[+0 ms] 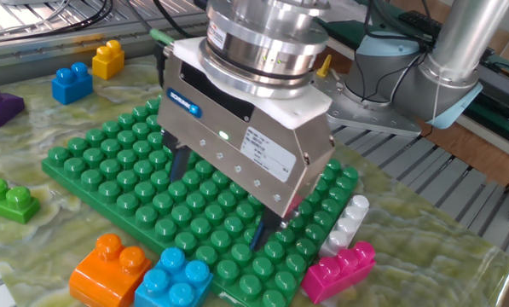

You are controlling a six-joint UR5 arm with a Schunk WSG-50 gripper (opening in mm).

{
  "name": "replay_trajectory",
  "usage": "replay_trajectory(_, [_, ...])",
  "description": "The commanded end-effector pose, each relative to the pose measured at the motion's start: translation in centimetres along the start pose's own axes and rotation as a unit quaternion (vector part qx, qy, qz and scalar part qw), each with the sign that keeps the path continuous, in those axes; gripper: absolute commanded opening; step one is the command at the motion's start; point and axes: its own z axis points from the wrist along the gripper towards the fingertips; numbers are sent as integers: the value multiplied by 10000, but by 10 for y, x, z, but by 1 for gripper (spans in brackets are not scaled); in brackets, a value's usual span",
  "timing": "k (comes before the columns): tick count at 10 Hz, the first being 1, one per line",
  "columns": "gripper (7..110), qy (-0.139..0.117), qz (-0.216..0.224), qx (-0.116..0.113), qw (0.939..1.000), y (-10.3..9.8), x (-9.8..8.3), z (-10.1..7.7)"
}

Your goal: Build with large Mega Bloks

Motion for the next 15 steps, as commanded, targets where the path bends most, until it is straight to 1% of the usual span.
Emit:
replay_trajectory(1, [66, -75, -25, -86, 9999, -2, -7, -4])
replay_trajectory(2, [66, -86, -21, -123, 9999, -2, -8, -4])
replay_trajectory(4, [66, -86, -53, -39, 9999, -13, -11, -8])
replay_trajectory(5, [66, -201, -52, -35, 9998, -15, -18, -10])
replay_trajectory(7, [66, -435, -244, -58, 9987, -23, -31, -17])
replay_trajectory(8, [66, -548, -302, -163, 9979, -21, -36, -20])
replay_trajectory(9, [66, -740, -447, -195, 9961, -22, -46, -25])
replay_trajectory(10, [66, -869, -623, -101, 9942, -30, -53, -28])
replay_trajectory(11, [66, -891, -768, -39, 9930, -34, -56, -27])
replay_trajectory(12, [66, -830, -794, -41, 9934, -34, -52, -26])
replay_trajectory(13, [66, -772, -777, -22, 9940, -35, -49, -26])
replay_trajectory(15, [66, -742, -747, -29, 9944, -34, -48, -26])
